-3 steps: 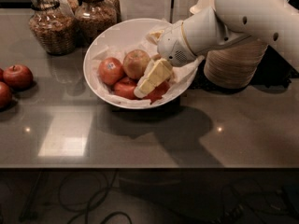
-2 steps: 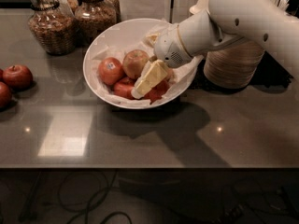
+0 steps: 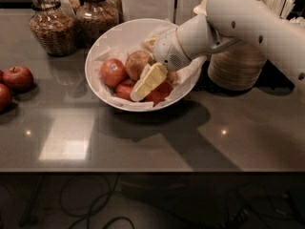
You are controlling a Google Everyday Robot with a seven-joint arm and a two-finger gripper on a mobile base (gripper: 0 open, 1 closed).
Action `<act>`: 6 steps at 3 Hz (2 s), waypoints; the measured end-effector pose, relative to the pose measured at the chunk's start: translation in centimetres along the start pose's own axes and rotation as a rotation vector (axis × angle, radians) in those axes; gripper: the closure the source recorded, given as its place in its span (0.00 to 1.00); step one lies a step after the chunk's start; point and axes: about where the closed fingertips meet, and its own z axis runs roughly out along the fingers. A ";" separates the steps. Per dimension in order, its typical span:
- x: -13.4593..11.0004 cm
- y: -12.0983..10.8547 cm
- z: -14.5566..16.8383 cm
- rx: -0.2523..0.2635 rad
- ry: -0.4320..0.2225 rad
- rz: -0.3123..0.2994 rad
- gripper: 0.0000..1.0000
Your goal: Pick apple from white bowl
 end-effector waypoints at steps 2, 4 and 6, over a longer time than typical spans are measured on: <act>0.0 0.0 0.0 0.000 0.000 0.000 0.51; 0.0 0.0 0.0 0.000 0.000 0.000 0.97; -2.0 -0.4 -1.5 0.023 -0.027 -0.039 1.00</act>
Offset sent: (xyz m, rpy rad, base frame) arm 0.0000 0.0000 0.0000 0.0000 0.0000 0.0000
